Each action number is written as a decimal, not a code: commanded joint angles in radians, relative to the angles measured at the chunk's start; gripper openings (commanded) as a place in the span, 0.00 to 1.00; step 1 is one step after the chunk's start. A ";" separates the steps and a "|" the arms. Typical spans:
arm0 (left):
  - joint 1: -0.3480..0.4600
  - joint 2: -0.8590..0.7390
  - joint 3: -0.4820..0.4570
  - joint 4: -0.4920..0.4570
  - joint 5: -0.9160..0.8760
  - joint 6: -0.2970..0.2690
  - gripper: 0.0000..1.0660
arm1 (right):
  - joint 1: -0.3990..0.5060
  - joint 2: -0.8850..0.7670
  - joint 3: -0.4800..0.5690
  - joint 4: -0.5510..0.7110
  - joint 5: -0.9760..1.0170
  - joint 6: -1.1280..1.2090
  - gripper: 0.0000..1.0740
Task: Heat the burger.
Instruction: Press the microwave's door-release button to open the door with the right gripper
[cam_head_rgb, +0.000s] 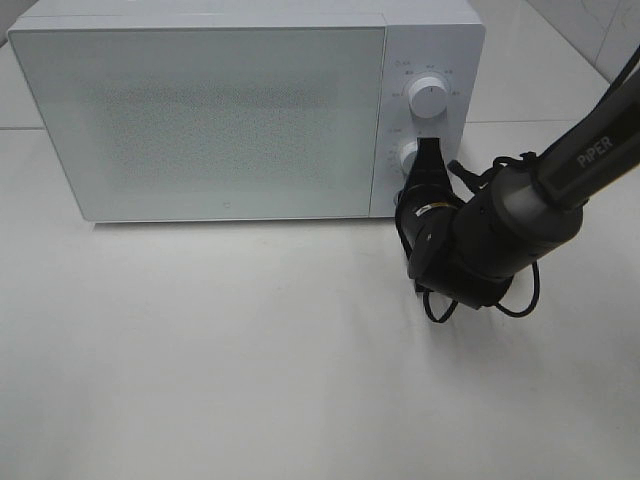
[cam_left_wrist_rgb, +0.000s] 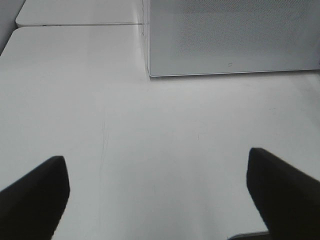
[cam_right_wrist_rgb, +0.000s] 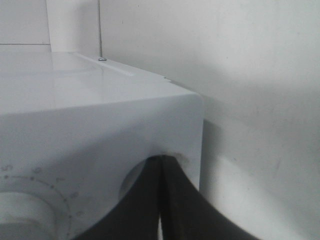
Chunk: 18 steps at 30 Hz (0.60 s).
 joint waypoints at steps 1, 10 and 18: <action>0.003 -0.014 0.003 -0.009 0.002 -0.002 0.83 | -0.012 -0.002 -0.011 -0.004 -0.041 -0.008 0.00; 0.003 -0.014 0.003 -0.009 0.002 -0.002 0.83 | -0.012 -0.002 -0.078 -0.005 -0.054 -0.009 0.00; 0.003 -0.014 0.003 -0.009 0.002 -0.002 0.83 | -0.012 0.036 -0.127 -0.006 -0.103 -0.008 0.00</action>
